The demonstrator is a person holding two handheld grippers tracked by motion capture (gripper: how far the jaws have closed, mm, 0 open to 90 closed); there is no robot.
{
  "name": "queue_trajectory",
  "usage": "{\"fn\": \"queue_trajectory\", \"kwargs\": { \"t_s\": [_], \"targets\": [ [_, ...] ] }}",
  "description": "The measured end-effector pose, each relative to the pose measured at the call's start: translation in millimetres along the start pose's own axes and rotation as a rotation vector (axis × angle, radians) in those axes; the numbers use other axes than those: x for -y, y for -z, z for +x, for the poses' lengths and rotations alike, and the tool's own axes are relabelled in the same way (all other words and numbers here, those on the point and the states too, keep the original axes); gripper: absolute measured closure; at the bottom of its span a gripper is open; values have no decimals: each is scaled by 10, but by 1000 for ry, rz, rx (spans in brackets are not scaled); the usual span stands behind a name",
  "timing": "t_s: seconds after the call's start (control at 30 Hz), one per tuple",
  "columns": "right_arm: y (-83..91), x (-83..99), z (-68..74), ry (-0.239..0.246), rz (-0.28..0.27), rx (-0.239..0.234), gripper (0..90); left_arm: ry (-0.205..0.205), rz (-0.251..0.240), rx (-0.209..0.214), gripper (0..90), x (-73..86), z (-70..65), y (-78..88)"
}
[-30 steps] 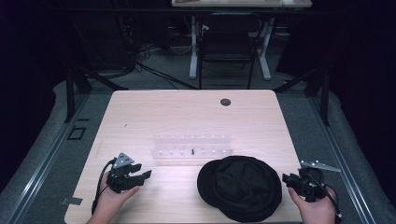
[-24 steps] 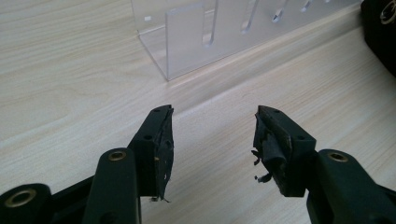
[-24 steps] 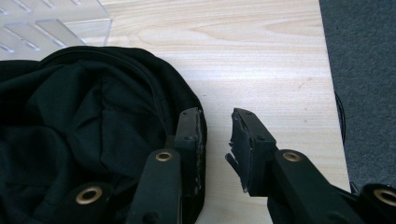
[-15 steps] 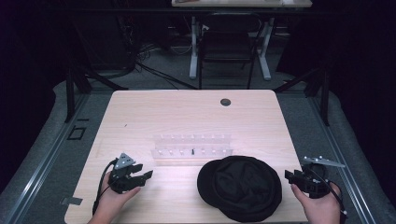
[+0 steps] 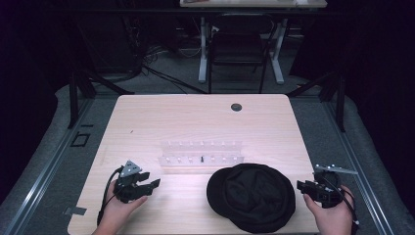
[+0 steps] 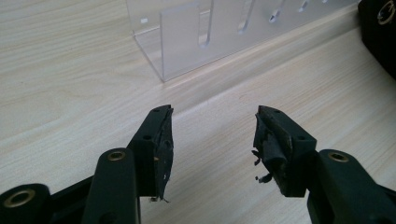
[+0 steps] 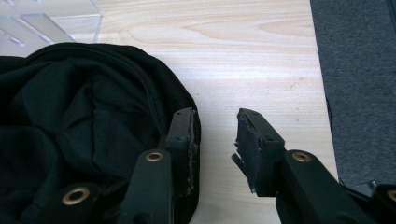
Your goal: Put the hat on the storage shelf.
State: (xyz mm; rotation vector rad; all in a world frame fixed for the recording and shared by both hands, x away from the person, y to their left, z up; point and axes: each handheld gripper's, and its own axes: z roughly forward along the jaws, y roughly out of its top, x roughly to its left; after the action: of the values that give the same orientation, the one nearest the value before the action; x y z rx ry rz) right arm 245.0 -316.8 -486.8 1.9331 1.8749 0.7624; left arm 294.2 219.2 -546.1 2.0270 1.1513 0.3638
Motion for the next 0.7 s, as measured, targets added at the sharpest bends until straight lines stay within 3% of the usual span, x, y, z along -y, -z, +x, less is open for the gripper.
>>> {"fn": "queue_trajectory", "kwargs": {
  "t_s": [0.17, 0.2, 0.3, 0.7],
  "targets": [
    [-2, -15, 40, -14, -2, -1, 662, 1, 1, -2, 469, 2, -1, -5],
    [-5, -20, 41, -31, 6, -27, 672, 2, 1, -3, 469, 3, -1, -5],
    [-22, -23, 53, -41, 33, -45, 713, 3, 2, -6, 469, 3, 1, -2],
    [-143, -40, 59, -56, 177, -61, 716, 11, -6, -11, 466, 6, 11, 1]
  ]
}}
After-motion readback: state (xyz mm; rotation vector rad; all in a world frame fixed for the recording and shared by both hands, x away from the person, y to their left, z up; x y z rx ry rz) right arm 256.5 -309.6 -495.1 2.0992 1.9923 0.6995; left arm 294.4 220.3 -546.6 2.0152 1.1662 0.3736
